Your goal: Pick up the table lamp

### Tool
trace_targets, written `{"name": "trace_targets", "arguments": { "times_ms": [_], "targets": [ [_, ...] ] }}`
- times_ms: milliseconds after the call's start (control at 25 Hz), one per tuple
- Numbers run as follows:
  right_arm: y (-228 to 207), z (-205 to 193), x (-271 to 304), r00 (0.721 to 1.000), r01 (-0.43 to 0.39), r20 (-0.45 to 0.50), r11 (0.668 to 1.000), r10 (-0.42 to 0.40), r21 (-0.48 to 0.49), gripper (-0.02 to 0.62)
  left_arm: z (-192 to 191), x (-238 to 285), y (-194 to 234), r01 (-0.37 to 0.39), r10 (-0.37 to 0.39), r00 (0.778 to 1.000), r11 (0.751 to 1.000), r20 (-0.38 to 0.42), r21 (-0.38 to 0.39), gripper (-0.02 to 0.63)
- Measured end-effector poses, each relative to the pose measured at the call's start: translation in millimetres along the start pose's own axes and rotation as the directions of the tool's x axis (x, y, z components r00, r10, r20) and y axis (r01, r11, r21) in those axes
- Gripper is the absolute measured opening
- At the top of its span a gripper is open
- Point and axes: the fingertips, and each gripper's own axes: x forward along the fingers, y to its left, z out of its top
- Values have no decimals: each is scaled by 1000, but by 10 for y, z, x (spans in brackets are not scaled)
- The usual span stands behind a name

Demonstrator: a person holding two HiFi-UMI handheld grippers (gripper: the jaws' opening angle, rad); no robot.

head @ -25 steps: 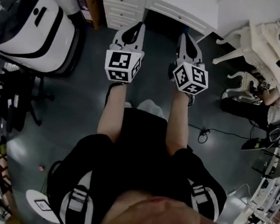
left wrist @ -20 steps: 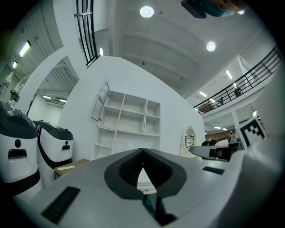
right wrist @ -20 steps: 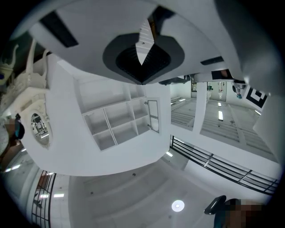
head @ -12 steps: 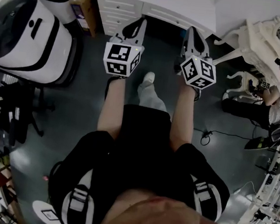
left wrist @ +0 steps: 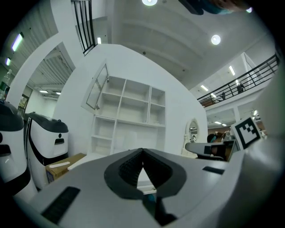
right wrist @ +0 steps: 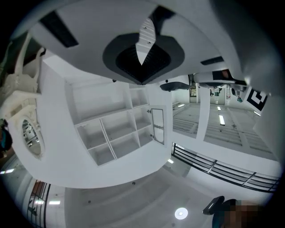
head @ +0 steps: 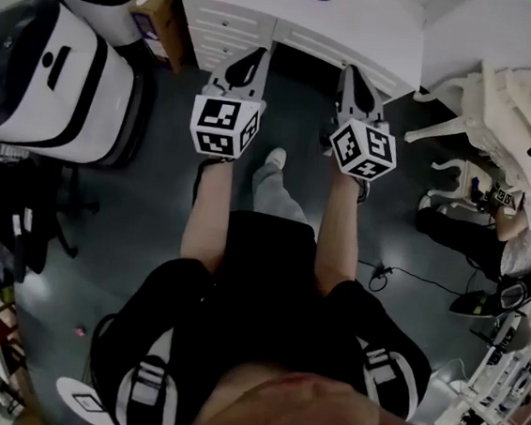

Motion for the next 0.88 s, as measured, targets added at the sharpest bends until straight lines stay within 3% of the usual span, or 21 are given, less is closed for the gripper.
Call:
{"name": "trace_targets", "arguments": {
  "times_ms": [280, 520, 880],
  "targets": [
    [-495, -295, 717, 997, -5, -82, 1000, 5, 6, 18, -315, 923, 241, -7, 5, 999, 999, -51, -47, 11],
    [-1172, -176, 1120, 997, 38, -75, 998, -35, 49, 18, -395, 1686, 136, 7, -10, 996, 1000, -85, -27, 11],
    [-1794, -96, 1764, 998, 29, -56, 998, -26, 49, 18, -511, 2548, 342, -18, 15, 995, 999, -103, -28, 11]
  ]
}}
